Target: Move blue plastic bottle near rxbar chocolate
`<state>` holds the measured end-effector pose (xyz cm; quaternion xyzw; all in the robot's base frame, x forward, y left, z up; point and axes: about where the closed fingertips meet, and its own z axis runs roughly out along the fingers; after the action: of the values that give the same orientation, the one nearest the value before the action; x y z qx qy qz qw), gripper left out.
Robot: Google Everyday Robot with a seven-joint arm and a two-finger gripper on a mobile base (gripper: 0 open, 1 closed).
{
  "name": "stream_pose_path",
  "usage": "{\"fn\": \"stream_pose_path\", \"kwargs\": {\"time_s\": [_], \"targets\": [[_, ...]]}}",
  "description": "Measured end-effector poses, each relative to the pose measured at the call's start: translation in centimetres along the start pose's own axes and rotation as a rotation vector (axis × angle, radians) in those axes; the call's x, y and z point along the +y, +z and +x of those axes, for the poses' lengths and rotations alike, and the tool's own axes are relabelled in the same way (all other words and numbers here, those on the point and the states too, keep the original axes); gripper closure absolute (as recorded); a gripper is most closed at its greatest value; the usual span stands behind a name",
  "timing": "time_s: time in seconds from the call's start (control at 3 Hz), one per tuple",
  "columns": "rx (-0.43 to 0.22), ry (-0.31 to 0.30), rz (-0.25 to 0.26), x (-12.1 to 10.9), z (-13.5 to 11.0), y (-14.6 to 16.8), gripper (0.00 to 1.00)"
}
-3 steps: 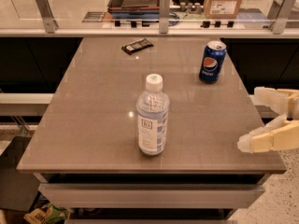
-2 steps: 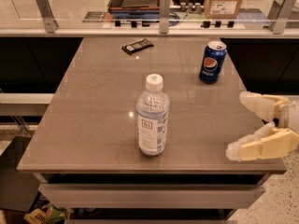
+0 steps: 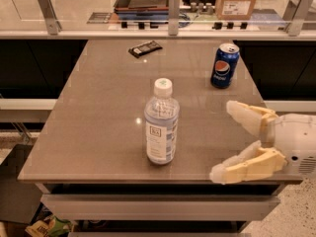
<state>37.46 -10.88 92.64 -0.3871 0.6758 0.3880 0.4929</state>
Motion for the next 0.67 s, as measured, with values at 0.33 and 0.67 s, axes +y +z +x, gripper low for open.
{"fn": "stream_pose_path", "kwargs": {"time_s": [0.33, 0.67], "targets": [[-0.021, -0.025, -0.011, 0.6, 0.6, 2.2, 0.00], [-0.041, -0.032, -0.017, 0.8, 1.0, 4.0, 0.00]]}}
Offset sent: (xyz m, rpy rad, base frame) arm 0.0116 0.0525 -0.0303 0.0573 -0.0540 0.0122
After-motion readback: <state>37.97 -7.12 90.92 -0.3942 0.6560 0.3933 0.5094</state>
